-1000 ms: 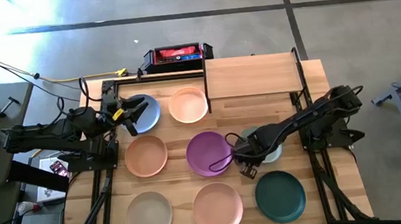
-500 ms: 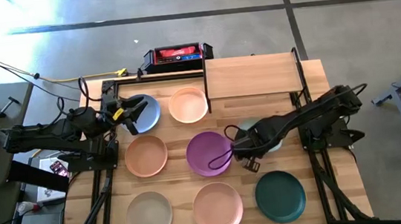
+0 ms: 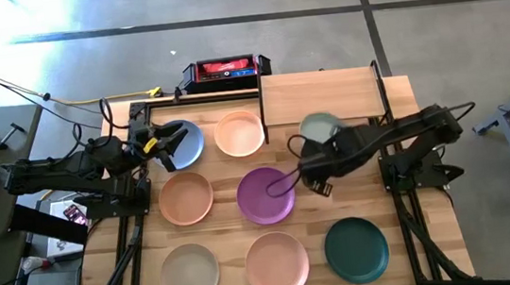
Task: Place and stack plates onto a shelf
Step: Put the light blue plate on the shelf
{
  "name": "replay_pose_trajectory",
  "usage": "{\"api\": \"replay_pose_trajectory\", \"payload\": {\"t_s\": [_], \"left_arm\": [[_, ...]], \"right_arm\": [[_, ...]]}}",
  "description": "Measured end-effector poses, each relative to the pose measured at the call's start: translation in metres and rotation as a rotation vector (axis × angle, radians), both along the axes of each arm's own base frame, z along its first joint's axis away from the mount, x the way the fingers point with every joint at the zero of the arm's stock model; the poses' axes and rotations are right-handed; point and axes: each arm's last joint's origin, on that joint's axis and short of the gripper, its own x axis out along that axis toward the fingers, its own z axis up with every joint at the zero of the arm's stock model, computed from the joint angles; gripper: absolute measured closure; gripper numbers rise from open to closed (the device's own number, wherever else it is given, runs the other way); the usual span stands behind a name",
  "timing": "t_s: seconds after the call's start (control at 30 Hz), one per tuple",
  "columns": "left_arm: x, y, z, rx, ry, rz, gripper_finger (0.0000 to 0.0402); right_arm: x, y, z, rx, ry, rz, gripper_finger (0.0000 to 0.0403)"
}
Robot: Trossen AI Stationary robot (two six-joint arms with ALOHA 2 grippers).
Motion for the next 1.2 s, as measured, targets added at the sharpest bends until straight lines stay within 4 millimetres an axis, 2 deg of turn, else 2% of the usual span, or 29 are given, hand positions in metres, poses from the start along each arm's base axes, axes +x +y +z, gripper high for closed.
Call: {"api": "replay_pose_trajectory", "payload": {"t_s": [0.4,0.67,1.2], "left_arm": [[0.0,0.0,0.0,-0.001,0.001,0.0,0.0275],[0.0,0.0,0.0,-0.002,0.0,0.0,0.0275],[0.0,0.0,0.0,-0.004,-0.001,0.0,0.0275]], "right_arm": [[-0.018,-0.057,0.024,-0.14,-0.024,-0.004,0.0403],[-0.032,-0.095,0.033,-0.213,0.025,0.0,0.0403],[-0.042,-0.137,0.032,-0.176,0.118,0.029,0.0403]]}}
